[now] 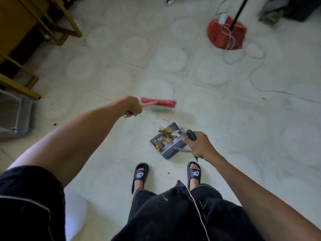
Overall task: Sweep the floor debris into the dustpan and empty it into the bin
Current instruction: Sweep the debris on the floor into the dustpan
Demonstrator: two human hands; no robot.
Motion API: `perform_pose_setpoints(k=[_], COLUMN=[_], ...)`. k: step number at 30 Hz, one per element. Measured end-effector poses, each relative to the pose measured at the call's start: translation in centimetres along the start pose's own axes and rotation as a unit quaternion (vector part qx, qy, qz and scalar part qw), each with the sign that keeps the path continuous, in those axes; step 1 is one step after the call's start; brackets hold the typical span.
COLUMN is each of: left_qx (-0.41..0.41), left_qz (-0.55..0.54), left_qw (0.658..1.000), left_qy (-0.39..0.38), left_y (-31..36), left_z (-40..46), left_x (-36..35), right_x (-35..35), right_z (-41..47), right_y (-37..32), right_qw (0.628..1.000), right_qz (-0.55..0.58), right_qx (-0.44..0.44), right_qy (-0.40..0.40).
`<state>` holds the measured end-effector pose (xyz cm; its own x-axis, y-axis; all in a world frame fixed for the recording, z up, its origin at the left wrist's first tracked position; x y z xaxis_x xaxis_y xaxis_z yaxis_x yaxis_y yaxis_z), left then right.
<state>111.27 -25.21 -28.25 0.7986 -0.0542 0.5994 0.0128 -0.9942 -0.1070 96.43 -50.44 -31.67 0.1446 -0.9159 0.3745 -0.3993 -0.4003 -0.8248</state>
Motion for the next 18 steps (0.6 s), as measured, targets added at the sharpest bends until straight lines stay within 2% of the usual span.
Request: perform_pose_setpoints(k=[3, 7, 10, 15, 18], left_qx=[-0.03, -0.088, -0.12, -0.153, -0.163], left_qz=[0.024, 0.054, 0.057, 0.089, 0.109], left_qw=[0.999, 0.995, 0.991, 0.984, 0.98], left_qy=[0.008, 0.015, 0.005, 0.035, 0.044], left_y=[-1.1, -2.1, -3.0, -3.0, -2.9], left_z=[1.1, 1.4, 0.6, -1.6, -3.0], left_x=[0.7, 1.3, 1.1, 1.5, 0.5], right_x=[-1.2, -4.2, -6.7, -8.4, -8.7], right_z=[-2.0, -5.1, -6.9, -10.3, -12.8], right_y=[-0.7, -2.8, -4.3, -4.9, -4.9], right_qw=[0.997, 0.987, 0.985, 0.976, 0.974], right_qz=[0.05, 0.106, 0.099, 0.122, 0.099], right_qx=[-0.033, -0.035, -0.037, -0.04, -0.05], right_qy=[0.047, 0.112, 0.135, 0.174, 0.198])
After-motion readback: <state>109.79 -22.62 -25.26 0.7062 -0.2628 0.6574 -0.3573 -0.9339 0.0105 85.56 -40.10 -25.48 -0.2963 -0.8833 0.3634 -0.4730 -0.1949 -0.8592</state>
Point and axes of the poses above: each hand's wrist, its own z-axis towards the middle knuckle, its own x-axis out of the back of the hand, y = z × x, the point moved 9 cm from there along z, towards the middle knuckle, and after that the axes turned 5 degrees about x, right-handed, at the moved point
